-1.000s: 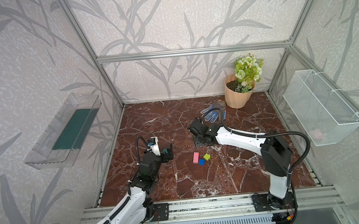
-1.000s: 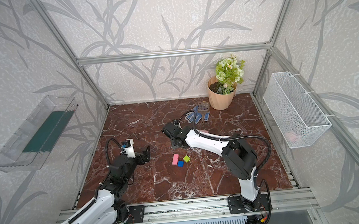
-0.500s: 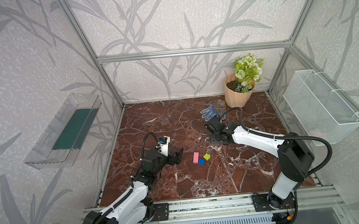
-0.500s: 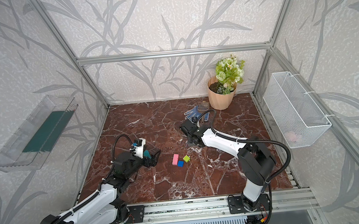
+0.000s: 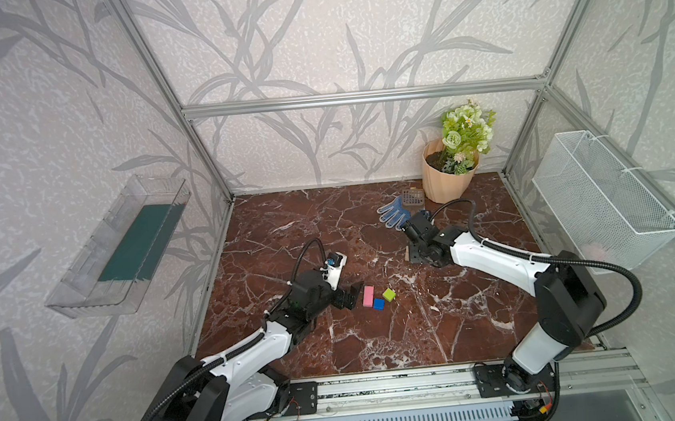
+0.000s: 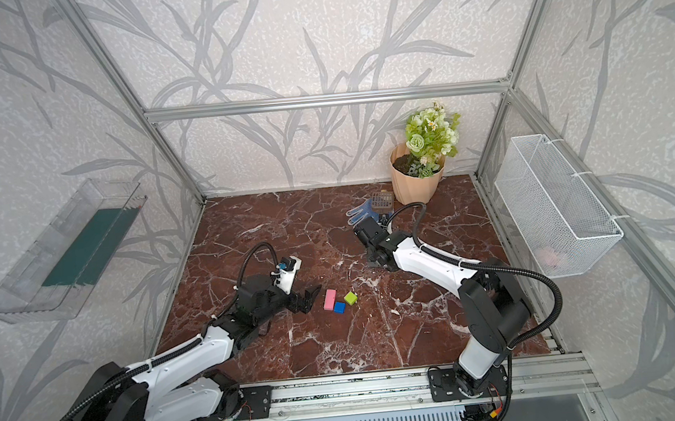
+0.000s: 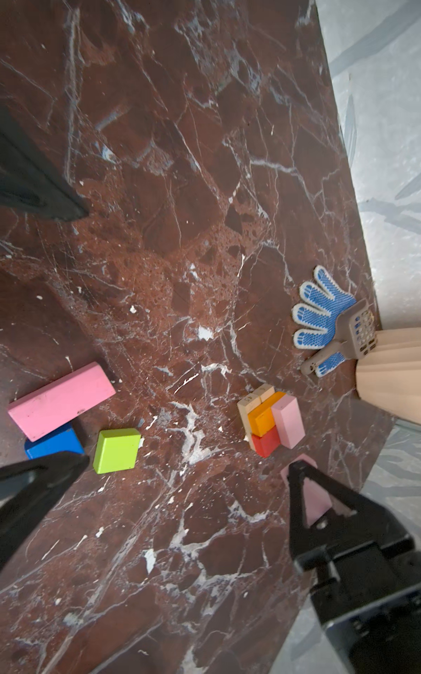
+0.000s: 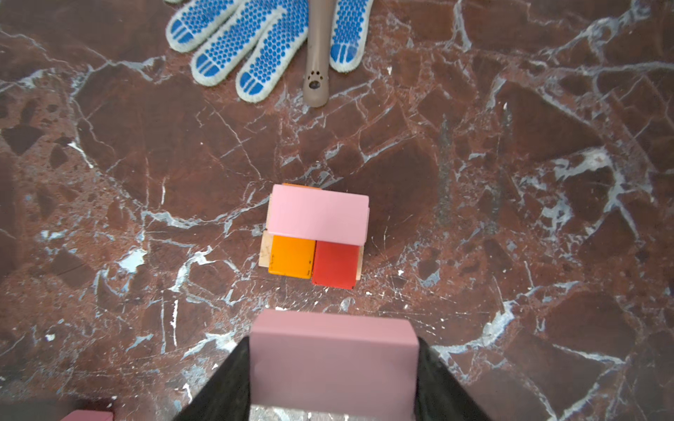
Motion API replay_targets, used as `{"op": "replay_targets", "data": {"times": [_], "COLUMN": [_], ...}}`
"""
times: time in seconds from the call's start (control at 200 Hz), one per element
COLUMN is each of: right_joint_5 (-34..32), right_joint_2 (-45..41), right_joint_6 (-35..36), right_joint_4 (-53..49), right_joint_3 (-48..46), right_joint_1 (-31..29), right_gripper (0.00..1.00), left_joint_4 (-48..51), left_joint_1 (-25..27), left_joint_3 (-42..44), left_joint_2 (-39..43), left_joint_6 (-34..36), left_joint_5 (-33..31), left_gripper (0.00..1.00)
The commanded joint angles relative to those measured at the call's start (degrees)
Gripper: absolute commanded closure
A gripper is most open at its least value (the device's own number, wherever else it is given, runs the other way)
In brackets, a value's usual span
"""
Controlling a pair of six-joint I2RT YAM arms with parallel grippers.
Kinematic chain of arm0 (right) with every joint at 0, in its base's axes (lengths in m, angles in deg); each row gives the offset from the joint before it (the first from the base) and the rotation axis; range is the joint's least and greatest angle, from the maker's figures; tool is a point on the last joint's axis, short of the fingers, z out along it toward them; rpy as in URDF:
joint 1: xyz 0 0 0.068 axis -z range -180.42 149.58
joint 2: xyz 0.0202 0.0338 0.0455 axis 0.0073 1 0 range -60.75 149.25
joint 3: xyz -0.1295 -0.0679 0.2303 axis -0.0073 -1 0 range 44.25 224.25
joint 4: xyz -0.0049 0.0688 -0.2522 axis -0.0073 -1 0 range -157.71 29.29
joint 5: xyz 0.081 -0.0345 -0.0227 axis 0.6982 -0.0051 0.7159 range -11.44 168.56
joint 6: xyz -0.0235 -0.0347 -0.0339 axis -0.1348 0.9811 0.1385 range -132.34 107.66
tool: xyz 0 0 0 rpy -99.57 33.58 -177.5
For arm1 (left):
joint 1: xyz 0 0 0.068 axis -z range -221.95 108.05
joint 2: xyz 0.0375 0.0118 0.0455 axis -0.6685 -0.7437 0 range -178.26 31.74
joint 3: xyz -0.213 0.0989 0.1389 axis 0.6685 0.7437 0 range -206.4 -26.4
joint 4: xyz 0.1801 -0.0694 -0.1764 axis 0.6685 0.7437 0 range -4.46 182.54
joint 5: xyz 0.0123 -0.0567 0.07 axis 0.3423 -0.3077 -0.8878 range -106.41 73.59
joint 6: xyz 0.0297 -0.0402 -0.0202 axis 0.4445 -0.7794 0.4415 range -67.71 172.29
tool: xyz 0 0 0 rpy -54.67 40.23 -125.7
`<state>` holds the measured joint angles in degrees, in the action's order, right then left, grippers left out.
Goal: Build the wood block tower
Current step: 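Lower the second pink block onto the first pink block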
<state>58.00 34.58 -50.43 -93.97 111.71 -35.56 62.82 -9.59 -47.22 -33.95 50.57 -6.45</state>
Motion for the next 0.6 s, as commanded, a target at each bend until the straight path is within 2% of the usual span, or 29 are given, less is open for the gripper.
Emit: {"op": "replay_targets", "data": {"times": [0.0,0.205,0.595], "right_joint_5": [1.4,2.7,2.8], "right_joint_2": [2.1,7.9,10.1], "right_joint_6": [-0.4,-0.1,-1.2], "right_joint_4": [-0.2,-0.6,0.4], "right_joint_3": [2.5,5.4,7.1], "right_joint_1": [0.6,1.8,2.4], "right_gripper": [0.61,0.65,0.65], "left_joint_4": [2.1,2.0,1.8], "left_joint_1": [0.4,0.4,0.5], "left_joint_3": [-1.7,-2.0,-2.0], "left_joint_2": [-1.0,-1.7,-1.8], "left_joint_6": [2.7,2.6,2.6], "left_joint_5": [-3.6,-4.4,-4.8], "left_gripper": [0.01,0.01,0.01]}}
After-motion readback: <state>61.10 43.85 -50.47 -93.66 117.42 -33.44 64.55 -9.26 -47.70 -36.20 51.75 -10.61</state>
